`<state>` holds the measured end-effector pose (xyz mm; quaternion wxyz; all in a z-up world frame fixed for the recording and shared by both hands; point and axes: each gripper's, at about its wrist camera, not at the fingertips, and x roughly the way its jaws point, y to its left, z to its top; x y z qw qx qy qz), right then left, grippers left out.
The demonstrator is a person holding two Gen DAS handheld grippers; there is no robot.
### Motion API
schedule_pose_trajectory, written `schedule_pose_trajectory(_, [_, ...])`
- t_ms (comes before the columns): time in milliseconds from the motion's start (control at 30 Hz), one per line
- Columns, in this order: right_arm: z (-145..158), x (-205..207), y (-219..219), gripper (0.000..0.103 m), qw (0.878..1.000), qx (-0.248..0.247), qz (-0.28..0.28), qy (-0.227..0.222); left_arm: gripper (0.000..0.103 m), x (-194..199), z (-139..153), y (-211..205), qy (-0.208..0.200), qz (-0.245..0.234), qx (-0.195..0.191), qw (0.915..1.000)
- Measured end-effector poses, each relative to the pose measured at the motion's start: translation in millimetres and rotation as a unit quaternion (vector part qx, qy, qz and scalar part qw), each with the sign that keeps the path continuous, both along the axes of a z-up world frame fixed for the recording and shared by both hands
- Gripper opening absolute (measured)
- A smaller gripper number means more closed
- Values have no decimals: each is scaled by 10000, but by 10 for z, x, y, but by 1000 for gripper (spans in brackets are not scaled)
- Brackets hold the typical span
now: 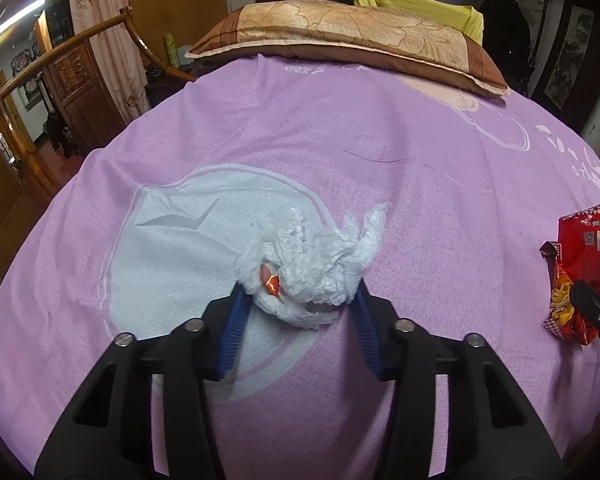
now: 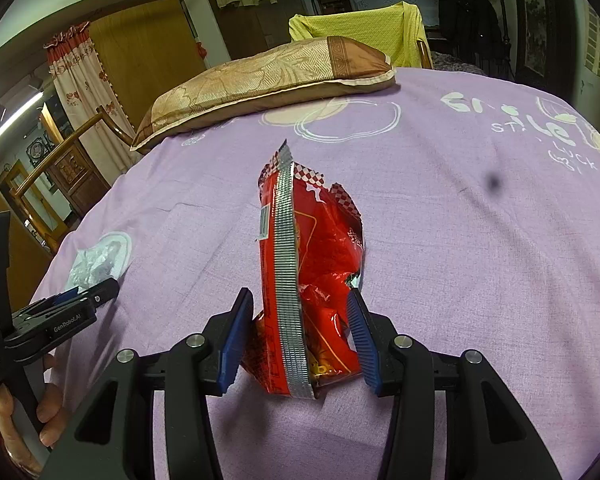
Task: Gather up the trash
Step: 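Lift both bags and carry them over the red wastebasket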
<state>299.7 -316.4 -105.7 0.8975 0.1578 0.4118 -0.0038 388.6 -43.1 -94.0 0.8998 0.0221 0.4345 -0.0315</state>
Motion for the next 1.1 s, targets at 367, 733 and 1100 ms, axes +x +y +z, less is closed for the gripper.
schedule_pose_trajectory(367, [-66, -12, -31, 50, 9999, 93, 34, 75, 31, -197, 237, 238, -627, 3, -402, 9972])
schedule_pose_trajectory(733, [-58, -13, -39, 49, 9998, 158, 54, 87, 31, -806, 595, 548, -829, 227, -1195, 9891])
schedule_pose_trajectory(1100, [72, -115, -52, 30, 9998, 98, 40, -196, 31, -1601, 1022, 756, -1255, 617, -811, 9868])
